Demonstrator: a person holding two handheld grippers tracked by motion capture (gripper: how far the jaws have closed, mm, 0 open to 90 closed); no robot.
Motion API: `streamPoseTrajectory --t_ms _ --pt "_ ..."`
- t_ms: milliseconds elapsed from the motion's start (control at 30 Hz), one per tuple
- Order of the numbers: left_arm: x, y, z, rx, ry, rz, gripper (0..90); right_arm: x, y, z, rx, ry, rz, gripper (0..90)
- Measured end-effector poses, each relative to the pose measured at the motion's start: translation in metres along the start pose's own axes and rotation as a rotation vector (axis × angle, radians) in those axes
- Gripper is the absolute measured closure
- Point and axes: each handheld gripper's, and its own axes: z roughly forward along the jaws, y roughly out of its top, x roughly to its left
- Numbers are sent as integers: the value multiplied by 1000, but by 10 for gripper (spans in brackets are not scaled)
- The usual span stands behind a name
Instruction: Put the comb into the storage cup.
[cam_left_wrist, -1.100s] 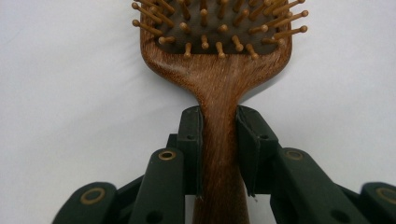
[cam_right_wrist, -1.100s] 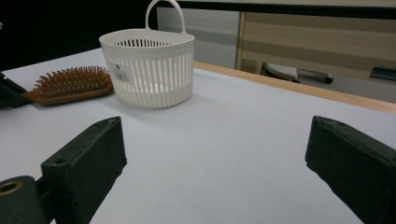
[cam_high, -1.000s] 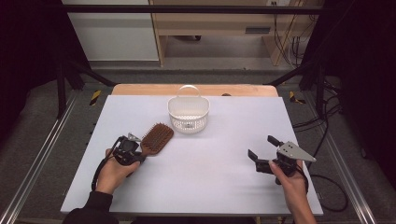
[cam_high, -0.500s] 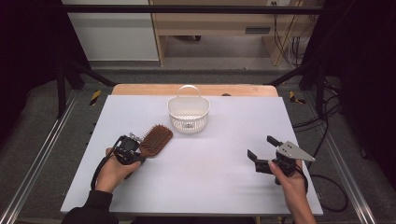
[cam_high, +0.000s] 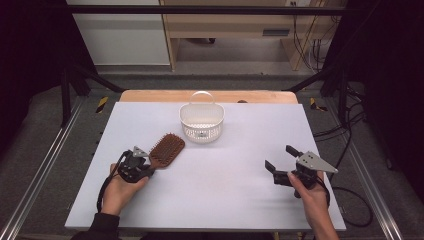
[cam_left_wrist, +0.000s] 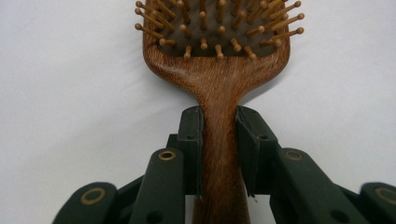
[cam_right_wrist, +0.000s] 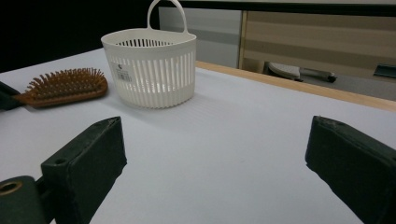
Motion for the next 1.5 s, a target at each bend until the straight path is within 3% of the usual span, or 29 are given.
streamPoseTrajectory --t_ms 200,400,467,567,800,867,967,1167,1500 --pt "0 -3 -10 16 -16 11 720 0 0 0 3 -5 2 52" --pt "1 -8 -14 108 -51 18 719 0 0 0 -2 -3 4 53" --pt "2 -9 -16 118 -62 11 718 0 0 0 -4 -2 6 53" --pt "1 -4 -15 165 -54 28 717 0 0 1 -3 0 2 53" --pt "-5 15 -7 283 -23 110 650 0 1 0 -5 5 6 52" --pt "-3 17 -5 295 -34 101 649 0 1 0 -5 6 5 52" --pt "1 16 -6 285 -60 94 672 1 1 1 -2 9 5 51" --pt "-4 10 -8 232 -29 124 724 1 0 1 1 9 1 51" --pt "-10 -4 -14 82 10 124 724 2 0 2 4 16 2 51"
